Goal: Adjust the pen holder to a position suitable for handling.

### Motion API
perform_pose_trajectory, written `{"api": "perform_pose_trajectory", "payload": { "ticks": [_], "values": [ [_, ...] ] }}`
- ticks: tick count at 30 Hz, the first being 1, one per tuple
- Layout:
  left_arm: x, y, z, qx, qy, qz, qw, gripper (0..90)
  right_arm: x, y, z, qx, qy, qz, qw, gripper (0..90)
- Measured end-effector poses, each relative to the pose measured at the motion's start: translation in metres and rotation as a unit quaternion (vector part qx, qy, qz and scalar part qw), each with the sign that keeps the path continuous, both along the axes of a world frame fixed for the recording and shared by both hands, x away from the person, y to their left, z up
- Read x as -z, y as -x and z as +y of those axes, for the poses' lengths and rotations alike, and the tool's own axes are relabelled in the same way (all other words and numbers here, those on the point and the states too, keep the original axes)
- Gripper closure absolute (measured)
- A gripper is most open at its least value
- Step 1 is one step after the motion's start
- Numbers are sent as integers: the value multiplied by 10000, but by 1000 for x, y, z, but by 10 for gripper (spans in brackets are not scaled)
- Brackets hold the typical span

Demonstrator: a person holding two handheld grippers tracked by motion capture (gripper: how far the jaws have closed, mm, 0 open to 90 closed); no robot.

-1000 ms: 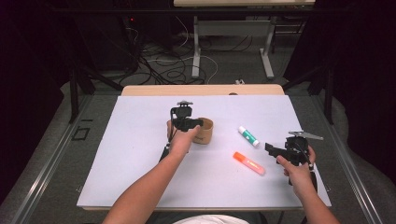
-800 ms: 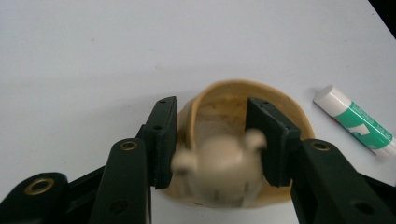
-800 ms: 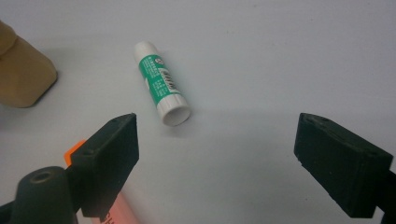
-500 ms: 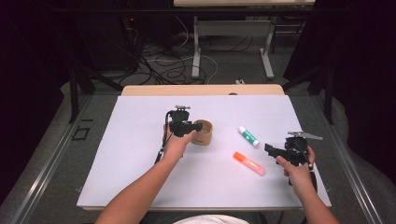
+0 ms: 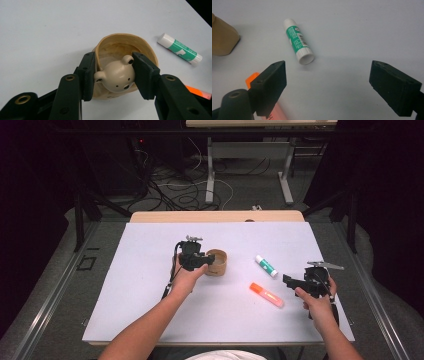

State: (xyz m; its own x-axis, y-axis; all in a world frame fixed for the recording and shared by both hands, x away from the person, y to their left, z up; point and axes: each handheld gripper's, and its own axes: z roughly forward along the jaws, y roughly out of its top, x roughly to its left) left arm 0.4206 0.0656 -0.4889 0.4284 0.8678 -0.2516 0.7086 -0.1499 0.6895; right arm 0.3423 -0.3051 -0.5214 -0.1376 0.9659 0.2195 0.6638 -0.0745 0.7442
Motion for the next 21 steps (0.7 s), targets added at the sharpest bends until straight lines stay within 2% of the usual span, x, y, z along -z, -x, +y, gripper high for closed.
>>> {"api": "perform_pose_trajectory", "payload": {
  "ticks": [5,8,15,21],
  "values": [
    [-1,3,-2,-262,-16,146,9995,559,0,0,0,-13,-3,6,10000,139],
    [-1,3,-3,-313,-18,158,9994,559,0,0,0,-22,2,6,10000,139],
    [-1,1,-3,-390,34,150,9991,558,0,0,1,-15,-19,17,10000,139],
    [-2,1,0,-312,65,182,9993,548,0,0,2,-20,-24,6,10000,139]
  ]
}}
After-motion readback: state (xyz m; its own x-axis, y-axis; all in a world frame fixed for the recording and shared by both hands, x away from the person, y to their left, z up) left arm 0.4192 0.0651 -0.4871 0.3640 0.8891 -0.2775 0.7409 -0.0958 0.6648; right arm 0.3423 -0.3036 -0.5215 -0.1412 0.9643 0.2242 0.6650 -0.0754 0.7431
